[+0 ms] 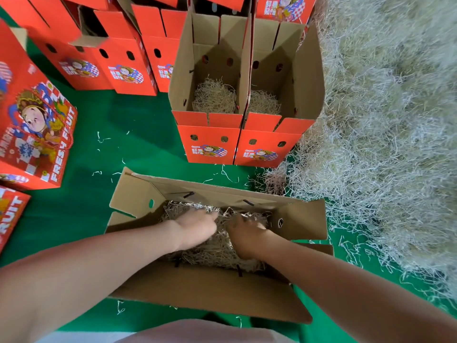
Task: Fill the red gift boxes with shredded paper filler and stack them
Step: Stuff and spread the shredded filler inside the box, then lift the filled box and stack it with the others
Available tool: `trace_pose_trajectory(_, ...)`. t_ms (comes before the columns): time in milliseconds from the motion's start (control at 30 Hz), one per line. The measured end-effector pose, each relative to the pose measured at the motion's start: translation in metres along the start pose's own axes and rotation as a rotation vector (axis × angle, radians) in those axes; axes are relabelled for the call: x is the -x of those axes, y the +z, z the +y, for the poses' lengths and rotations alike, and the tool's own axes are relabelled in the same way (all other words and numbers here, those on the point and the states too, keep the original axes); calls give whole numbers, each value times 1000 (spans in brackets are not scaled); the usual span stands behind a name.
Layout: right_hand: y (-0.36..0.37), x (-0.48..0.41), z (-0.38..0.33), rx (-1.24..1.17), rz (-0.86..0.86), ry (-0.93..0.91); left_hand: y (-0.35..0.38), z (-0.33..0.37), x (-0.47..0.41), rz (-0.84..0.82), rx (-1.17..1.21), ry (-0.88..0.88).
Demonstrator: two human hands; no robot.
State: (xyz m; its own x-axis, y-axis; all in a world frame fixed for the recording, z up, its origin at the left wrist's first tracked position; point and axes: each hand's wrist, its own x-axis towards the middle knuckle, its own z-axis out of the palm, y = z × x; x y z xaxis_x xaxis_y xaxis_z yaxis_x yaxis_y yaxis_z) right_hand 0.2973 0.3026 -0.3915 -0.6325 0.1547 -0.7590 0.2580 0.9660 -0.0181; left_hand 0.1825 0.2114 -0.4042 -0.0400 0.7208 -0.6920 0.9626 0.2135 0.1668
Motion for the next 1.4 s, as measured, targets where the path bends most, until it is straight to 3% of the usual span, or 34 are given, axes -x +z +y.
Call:
trace_pose_trajectory(33, 3, -2, 3, 46, -75, -19, 1, -3, -1, 9, -15, -55)
trace_pose_trajectory(100, 8, -5, 8, 99, -184, -34, 5, -13, 3, -136, -127, -165)
trace_pose_trajectory(167, 10, -8, 10, 69, -186, -16, 11, -27, 6, -373, -292, -219)
trace_pose_trajectory(200, 9, -10, 9, 69, -156, -12, 13, -32, 8, -388, -340, -197)
trace_pose_trajectory(233, 7, -10, 7, 79, -104, -1, 14, -32, 10, -345, -360, -152)
trace_pose_trajectory(367, 2, -6, -3, 34, 170, 9, 13, -19, 11, 90, -400, -1)
trace_pose_trajectory(400, 4, -4, -4, 11, 159, -23, 13, -17, 12, 92, -413, 9)
trace_pose_trajectory(433, 7, -1, -3, 17, 98, -64, 16, -15, 12, 30, -417, 31)
trace_pose_trajectory(500, 15, 5, -2, 58, -65, -129, 16, -12, 19, -274, -372, -9)
trace_pose_trajectory(567, 14, 13, 0, 20, -63, -102, 12, -14, 28, -458, -259, -50)
trace_pose_trajectory(667, -10, 37, 1, -59, 285, -58, -13, -21, 43, -224, 43, -57)
trace_pose_trajectory(800, -37, 89, 13, -227, 1170, -155, -40, -29, 68, 72, 108, -80)
trace_pose_trajectory(833, -39, 98, 19, -220, 1336, -139, -45, -30, 78, 110, 120, -86)
trace_pose_trajectory(867, -41, 104, 27, -189, 1394, -72, -50, -31, 88, 147, 139, -90)
trace_pose_trajectory(900, -43, 107, 35, -156, 1319, 14, -54, -32, 100, 174, 162, -100)
trace_pose_trajectory(967, -47, 108, 53, -119, 953, 163, -60, -34, 124, 222, 215, -120)
trace_pose_trajectory(1033, -52, 104, 62, -205, 710, 192, -64, -35, 146, 272, 256, -138)
trace_pose_trajectory(1200, -80, 83, 45, -314, 758, 114, -66, -42, 190, 610, 352, -241)
trace_pose_trajectory(1400, -118, 52, -11, -396, 778, 48, -43, -63, 216, 1022, 496, -549)
